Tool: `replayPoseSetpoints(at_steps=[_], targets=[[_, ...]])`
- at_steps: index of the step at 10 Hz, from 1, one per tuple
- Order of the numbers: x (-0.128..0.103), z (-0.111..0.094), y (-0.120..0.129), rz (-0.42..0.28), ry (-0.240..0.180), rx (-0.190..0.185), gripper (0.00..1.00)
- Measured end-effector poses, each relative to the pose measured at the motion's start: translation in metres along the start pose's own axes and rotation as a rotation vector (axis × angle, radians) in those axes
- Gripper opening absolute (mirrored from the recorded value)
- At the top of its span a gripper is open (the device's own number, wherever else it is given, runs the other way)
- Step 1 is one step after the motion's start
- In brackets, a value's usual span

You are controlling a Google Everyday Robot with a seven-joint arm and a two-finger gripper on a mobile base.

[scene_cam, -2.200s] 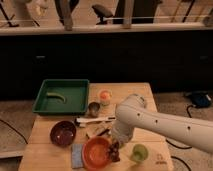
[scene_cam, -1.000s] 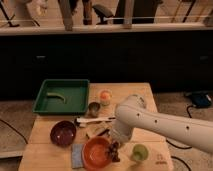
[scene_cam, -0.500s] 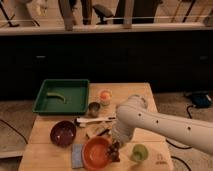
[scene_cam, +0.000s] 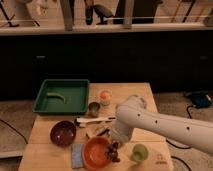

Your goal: Place grapes in red bowl

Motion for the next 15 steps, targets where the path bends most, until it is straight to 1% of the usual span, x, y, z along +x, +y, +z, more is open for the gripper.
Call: replayPoseSetpoints(at_steps=[1, 2, 7, 9, 12, 15], targets=[[0.0, -0.001, -0.003, -0.006, 0.0, 0.001, 0.04], [-0.001, -0.003, -0.008, -0.021, 0.0, -0.002, 0.0], [-0.005, -0.009, -0.032, -0.087, -0.014, -0.024, 0.0], [-0.011, -0.006, -0.049, -0.128, -0.027, -0.035, 0.0], [-0.017, -0.001, -0.063, -0.17, -0.047, -0.048, 0.0], [-0.019, 0.003, -0.07, -0.197, -0.062, -0.054, 0.0]])
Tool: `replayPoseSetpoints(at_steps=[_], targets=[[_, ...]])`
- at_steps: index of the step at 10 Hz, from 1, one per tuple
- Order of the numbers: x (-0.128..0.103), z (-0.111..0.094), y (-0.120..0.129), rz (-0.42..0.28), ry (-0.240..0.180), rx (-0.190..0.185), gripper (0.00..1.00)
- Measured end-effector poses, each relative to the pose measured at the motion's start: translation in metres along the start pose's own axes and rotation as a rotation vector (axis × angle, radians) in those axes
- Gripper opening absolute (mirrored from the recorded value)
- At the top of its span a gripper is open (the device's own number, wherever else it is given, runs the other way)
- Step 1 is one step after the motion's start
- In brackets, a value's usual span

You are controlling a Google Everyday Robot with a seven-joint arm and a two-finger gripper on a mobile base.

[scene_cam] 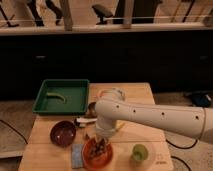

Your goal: Place grapes in red bowl

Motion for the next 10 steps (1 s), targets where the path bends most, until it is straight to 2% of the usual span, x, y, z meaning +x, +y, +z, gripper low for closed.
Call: replayPoseSetpoints(at_steps=[1, 3, 8, 9, 10], targets=[[-0.0001, 0.0016, -0.0021, -0.01, -0.008, -0.003, 0.01], [0.001, 0.0031, -0.0028, -0.016, -0.023, -0.007, 0.14], [0.0043, 0.006, -0.004, -0.025, -0.052, -0.016, 0.67], [0.0048, 0.0062, -0.0042, -0.026, -0.055, -0.016, 0.75], [0.0052, 0.0063, -0.0045, -0.027, -0.057, -0.017, 0.8]])
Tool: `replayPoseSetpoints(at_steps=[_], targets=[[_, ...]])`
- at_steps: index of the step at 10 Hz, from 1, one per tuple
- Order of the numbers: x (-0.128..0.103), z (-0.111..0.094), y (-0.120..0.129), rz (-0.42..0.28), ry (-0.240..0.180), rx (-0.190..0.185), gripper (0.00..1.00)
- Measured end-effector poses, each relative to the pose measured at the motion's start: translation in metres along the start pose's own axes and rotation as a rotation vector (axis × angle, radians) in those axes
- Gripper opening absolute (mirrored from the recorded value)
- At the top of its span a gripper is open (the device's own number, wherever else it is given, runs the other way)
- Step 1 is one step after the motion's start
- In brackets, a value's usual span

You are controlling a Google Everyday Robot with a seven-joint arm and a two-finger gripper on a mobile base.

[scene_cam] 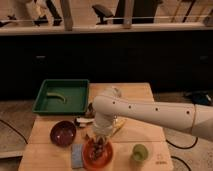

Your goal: Place grapes in red bowl

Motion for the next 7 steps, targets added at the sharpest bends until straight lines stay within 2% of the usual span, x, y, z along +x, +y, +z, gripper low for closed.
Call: replayPoseSetpoints(at_steps=[7], targets=[[0.0005, -0.002, 0.0017, -0.002, -0.004, -0.001, 0.8]])
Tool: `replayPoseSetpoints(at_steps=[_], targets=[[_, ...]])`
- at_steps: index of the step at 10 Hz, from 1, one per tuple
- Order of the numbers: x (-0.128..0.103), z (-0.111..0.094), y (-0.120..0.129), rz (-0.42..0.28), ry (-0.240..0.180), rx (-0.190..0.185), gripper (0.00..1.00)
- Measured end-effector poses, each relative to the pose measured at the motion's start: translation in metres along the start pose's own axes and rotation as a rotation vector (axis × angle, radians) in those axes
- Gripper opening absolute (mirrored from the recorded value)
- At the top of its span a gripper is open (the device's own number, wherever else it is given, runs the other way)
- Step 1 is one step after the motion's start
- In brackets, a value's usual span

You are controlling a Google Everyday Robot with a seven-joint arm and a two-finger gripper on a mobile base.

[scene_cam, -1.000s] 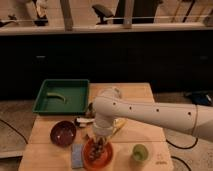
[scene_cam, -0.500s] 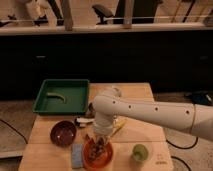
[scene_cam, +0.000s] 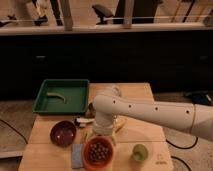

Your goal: Place grapes in red bowl

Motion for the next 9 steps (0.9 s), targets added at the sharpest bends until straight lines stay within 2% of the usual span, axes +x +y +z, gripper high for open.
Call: replayPoseSetpoints(at_steps=[9], targets=[[-0.0009, -0.0042, 0.0002, -0.007, 0.001, 0.015, 0.8]])
